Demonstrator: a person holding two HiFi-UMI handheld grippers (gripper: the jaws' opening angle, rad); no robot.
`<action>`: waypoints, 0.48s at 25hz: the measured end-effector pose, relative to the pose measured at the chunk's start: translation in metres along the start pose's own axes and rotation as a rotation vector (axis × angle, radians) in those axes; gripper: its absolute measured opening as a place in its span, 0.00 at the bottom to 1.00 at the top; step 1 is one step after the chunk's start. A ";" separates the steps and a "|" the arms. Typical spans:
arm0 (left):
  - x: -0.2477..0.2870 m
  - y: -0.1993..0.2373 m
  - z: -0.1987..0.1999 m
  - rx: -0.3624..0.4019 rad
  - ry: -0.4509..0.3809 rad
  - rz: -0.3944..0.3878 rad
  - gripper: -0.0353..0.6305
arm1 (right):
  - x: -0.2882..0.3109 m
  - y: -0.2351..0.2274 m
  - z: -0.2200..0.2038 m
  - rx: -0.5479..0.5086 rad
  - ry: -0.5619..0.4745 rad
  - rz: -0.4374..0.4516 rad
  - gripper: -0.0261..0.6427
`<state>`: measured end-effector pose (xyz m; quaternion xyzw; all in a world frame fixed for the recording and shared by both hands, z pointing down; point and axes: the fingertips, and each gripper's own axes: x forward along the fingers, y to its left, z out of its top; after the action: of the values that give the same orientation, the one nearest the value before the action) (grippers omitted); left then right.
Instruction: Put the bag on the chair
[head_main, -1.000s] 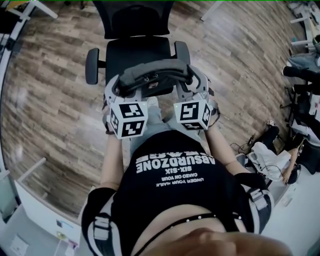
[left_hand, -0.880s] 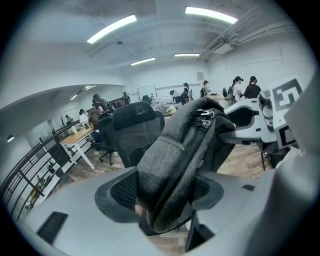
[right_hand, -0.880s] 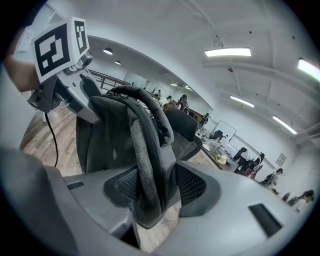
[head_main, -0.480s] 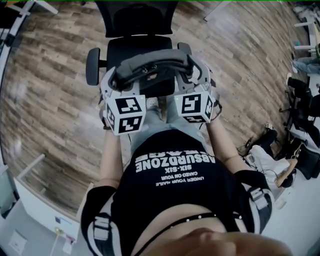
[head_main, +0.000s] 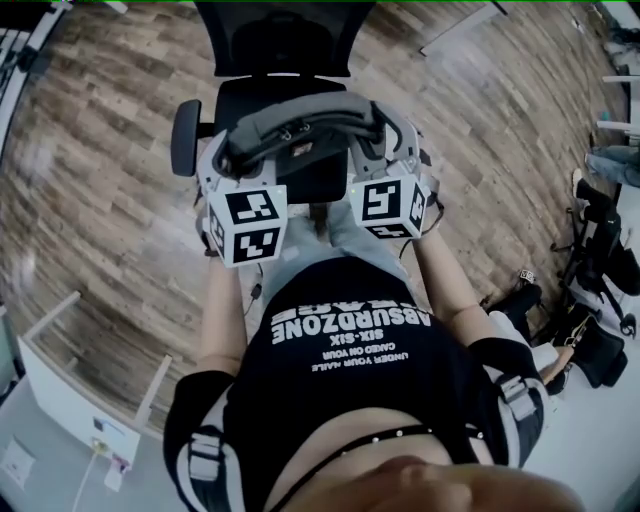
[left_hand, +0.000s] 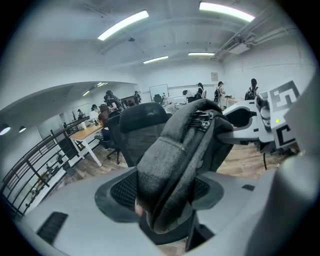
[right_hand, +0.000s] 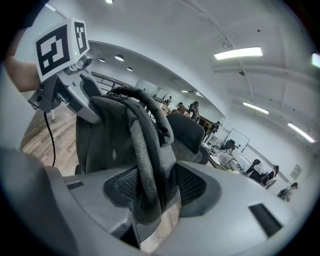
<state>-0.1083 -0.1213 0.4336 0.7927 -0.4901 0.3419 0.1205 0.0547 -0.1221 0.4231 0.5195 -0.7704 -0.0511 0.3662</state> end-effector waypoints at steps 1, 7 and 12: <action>0.004 0.000 0.005 -0.004 0.000 0.006 0.45 | 0.005 -0.006 0.001 -0.004 -0.006 0.006 0.33; 0.031 0.001 0.031 -0.023 0.004 0.046 0.45 | 0.035 -0.038 0.003 -0.025 -0.037 0.036 0.33; 0.050 -0.001 0.051 -0.026 -0.002 0.058 0.45 | 0.052 -0.062 0.002 -0.038 -0.061 0.048 0.33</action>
<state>-0.0716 -0.1823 0.4285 0.7769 -0.5174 0.3380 0.1202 0.0912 -0.1944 0.4197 0.4919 -0.7924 -0.0726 0.3533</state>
